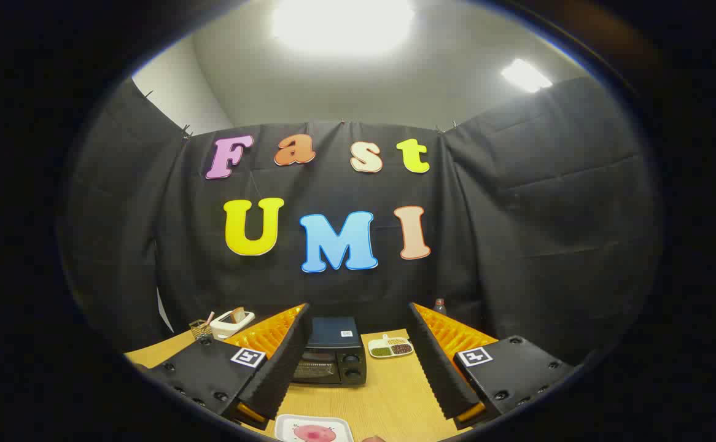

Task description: Open the toaster oven, put the food inside, and close the toaster oven door.

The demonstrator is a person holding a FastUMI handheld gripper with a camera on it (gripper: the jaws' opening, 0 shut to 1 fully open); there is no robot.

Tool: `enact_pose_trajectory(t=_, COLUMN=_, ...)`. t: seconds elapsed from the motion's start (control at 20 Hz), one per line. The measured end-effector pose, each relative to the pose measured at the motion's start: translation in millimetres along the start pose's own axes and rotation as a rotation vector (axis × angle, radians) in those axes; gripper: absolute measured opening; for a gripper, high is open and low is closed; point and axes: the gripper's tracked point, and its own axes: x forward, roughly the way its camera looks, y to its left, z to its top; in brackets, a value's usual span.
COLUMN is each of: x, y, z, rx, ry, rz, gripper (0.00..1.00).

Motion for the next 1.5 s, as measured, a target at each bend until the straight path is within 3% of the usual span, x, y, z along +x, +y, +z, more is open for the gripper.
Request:
enact_pose_trajectory(t=0.85, x=-1.9, y=16.6, z=1.4, rx=0.000, ry=-0.015, rz=0.029, gripper=0.97)
enact_pose_trajectory(t=1.5, x=75.4, y=71.5, z=-31.3, rx=0.023, ry=0.040, rz=0.098, gripper=0.98)
